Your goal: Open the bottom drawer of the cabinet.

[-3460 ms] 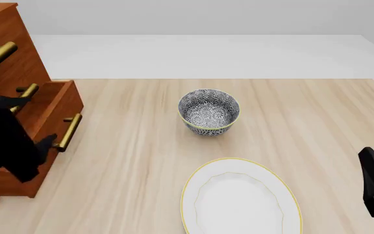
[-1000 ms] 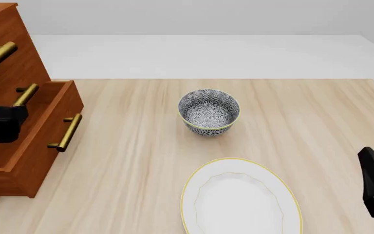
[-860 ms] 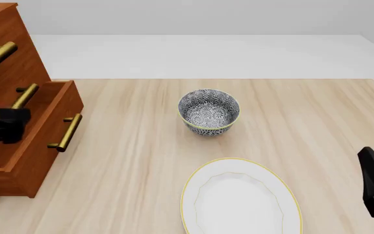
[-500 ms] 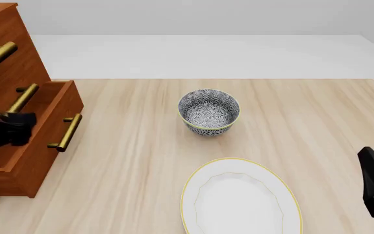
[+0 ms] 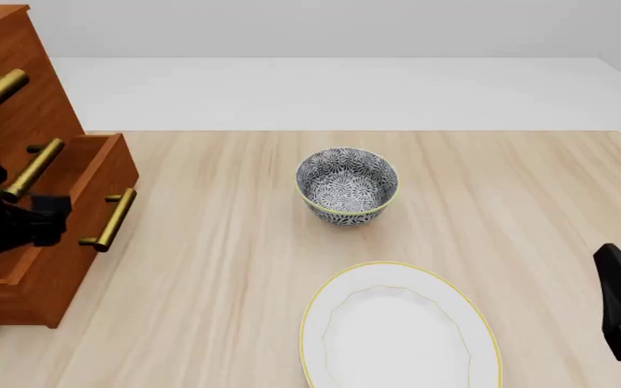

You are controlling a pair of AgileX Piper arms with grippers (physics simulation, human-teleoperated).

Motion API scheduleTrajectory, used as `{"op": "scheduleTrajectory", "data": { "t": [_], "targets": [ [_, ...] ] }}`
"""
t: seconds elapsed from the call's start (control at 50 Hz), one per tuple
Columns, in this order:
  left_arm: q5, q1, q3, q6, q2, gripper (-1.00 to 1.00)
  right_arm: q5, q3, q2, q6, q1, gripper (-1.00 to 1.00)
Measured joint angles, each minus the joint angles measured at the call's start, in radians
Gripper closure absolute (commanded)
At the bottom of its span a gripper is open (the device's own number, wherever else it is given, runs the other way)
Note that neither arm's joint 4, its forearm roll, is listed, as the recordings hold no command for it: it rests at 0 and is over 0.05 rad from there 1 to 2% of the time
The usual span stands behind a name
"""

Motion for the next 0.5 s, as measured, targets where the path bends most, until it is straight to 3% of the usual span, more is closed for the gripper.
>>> {"op": "scheduleTrajectory", "data": {
  "t": [0.5],
  "targets": [
    [-0.083,0.021,0.037,0.005,0.078,-1.00,0.003,-0.001,-0.002,0.000,0.000,-1.00]
  ]
}}
